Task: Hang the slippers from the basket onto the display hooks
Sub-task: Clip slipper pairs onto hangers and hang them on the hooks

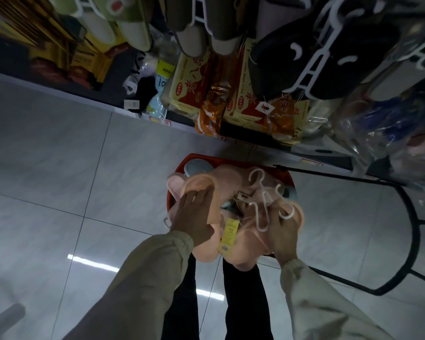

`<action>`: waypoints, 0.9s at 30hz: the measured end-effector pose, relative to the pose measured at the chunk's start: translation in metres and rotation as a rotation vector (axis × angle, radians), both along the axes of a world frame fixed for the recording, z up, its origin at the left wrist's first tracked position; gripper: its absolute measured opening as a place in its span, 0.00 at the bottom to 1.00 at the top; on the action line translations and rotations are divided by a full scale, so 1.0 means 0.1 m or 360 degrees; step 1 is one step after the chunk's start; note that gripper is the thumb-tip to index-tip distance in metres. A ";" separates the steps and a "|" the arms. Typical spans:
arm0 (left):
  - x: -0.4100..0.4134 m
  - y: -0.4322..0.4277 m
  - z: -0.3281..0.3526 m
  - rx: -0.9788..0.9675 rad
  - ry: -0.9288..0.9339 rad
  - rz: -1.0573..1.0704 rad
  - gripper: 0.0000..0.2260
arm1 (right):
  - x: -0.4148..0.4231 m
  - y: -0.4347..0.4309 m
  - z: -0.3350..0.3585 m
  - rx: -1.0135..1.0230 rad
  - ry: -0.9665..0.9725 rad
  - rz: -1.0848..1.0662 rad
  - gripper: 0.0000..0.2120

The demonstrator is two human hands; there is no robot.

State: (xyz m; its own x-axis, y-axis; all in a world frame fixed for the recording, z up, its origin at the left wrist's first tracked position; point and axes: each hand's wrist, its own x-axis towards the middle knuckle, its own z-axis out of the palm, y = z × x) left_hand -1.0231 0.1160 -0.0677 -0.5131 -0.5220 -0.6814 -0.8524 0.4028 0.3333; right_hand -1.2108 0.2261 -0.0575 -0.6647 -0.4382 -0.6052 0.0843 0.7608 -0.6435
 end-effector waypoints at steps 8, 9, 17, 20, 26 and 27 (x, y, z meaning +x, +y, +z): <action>0.06 -0.13 0.87 -0.0108 0.0288 -0.0131 0.44 | -0.11 -0.35 0.91 -0.0252 -0.0039 0.0280 0.14; 0.06 -0.15 1.03 -0.0114 0.0342 -0.0147 0.43 | -0.13 -0.42 1.08 -0.0289 -0.0038 0.0345 0.14; 0.00 -0.27 2.49 -0.0459 0.0579 -0.0248 0.39 | -0.12 -0.93 2.78 -0.0709 -0.0063 0.0511 0.12; -0.01 -0.33 3.10 -0.0568 0.0589 -0.0283 0.40 | -0.08 -0.99 3.32 -0.0851 -0.0164 0.0505 0.11; 0.00 -0.24 4.01 -0.0904 0.0479 -0.0278 0.41 | -0.01 -0.96 4.13 -0.1094 -0.0207 0.0579 0.18; 0.00 -0.22 4.11 -0.0918 0.0466 -0.0257 0.42 | 0.00 -0.96 4.22 -0.1127 -0.0199 0.0598 0.18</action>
State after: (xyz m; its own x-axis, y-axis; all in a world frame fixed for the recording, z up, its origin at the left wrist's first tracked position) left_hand -1.0235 0.0936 0.3428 -0.7369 -0.6621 -0.1363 -0.6733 0.7011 0.2348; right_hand -1.2109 0.1304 0.3648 -0.3428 -0.9256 -0.1604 0.0072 0.1682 -0.9857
